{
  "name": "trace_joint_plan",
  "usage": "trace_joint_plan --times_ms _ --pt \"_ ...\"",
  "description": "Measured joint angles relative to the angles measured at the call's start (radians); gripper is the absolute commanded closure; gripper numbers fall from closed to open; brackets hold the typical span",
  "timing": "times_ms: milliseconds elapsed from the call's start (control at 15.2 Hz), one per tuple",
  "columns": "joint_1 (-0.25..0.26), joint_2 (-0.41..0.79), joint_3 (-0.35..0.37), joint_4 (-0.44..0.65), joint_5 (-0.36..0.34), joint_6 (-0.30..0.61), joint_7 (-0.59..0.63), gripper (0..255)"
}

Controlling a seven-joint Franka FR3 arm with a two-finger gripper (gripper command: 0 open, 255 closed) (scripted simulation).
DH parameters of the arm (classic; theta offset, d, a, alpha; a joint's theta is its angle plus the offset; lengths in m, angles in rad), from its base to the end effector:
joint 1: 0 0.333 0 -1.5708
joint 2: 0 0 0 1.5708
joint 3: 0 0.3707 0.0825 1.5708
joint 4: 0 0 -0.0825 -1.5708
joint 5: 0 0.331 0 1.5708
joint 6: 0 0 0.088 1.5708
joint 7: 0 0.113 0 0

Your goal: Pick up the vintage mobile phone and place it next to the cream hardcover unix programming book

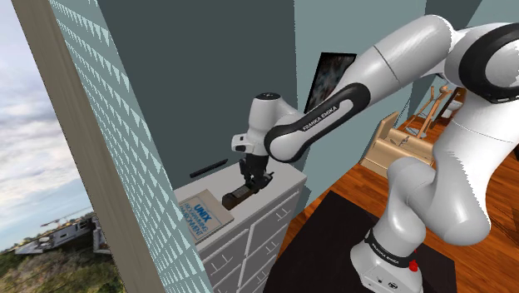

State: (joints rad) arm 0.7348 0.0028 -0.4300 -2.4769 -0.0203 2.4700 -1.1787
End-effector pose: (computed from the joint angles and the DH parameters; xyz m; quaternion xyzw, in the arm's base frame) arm 0.4187 0.1318 0.3793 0.7319 0.6814 -0.0072 0.0042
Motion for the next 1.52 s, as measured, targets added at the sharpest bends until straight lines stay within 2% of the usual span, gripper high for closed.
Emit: trace_joint_plan --times_ms 990,1452,1518 --pt "-0.019 0.206 0.044 -0.014 0.164 0.202 -0.111 255" --pt "-0.025 0.224 0.053 -0.013 0.182 0.218 -0.124 255" --pt "-0.025 0.224 0.053 -0.013 0.183 0.218 -0.125 0"
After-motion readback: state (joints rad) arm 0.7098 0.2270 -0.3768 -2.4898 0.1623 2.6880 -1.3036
